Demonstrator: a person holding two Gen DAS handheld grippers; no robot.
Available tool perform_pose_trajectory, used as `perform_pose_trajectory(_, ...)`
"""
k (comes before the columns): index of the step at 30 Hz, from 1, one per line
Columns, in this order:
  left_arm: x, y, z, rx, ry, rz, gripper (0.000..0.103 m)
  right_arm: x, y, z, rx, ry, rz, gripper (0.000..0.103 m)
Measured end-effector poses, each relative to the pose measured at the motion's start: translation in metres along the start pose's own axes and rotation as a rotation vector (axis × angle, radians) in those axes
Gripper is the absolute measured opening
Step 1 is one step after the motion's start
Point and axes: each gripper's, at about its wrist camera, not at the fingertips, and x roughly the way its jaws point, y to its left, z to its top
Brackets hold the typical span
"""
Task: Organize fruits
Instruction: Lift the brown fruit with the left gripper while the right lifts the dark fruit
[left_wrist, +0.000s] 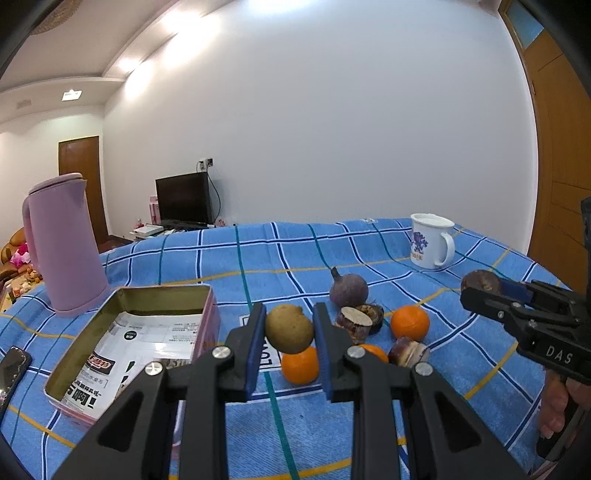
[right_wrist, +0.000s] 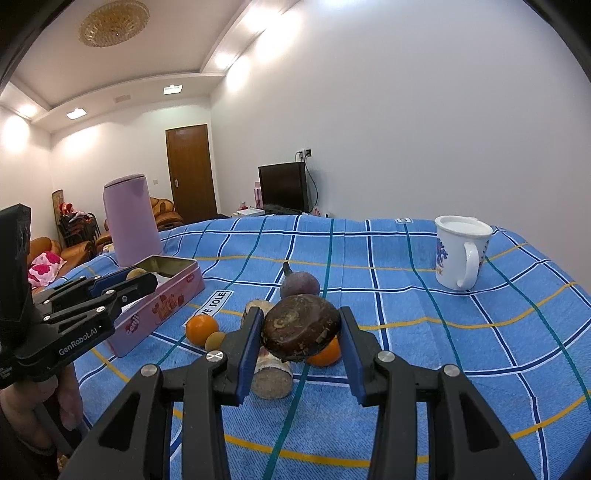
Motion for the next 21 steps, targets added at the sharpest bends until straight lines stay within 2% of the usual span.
perform_pose_trajectory(21,-0.013,0.000,0.000,-0.009,-0.070,0.037,0.027,-0.019,0.008,0.000,-0.036,-0.107,-0.005,0.042)
